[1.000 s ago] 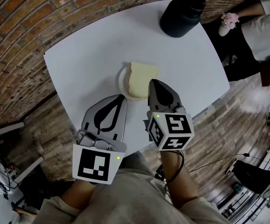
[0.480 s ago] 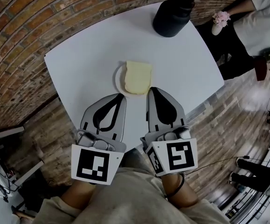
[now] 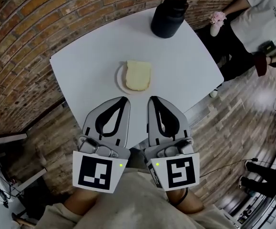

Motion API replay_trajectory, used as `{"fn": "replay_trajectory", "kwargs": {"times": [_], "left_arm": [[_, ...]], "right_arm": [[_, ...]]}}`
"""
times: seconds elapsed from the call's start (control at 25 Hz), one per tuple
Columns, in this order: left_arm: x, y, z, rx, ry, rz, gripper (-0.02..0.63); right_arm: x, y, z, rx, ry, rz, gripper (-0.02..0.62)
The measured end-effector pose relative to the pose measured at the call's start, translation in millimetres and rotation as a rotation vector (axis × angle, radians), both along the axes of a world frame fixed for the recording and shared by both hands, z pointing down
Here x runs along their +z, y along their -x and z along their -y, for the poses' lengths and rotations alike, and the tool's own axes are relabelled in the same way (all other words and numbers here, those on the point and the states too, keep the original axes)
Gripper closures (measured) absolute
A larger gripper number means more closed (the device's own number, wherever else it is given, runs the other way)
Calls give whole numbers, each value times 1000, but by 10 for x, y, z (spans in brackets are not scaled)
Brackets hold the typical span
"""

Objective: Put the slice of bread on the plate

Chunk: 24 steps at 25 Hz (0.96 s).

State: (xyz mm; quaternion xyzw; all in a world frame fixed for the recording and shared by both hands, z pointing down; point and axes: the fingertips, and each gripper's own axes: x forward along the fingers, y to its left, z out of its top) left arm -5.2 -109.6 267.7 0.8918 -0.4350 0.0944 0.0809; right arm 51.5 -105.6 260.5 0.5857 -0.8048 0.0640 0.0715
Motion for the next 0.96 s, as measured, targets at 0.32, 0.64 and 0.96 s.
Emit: {"fn": "replay_trajectory", "kwargs": {"times": [0.32, 0.64, 0.96], "left_arm": [[-126, -49, -180, 5, -8, -6, 597], [-140, -80, -232, 12, -14, 9, 597], [-140, -91, -295, 17, -18, 13, 597]], "right_arm": [[-70, -11, -187, -10, -5, 28, 589], [-44, -39, -237, -20, 10, 36, 589], [-34, -11, -294, -32, 15, 30, 589]]}}
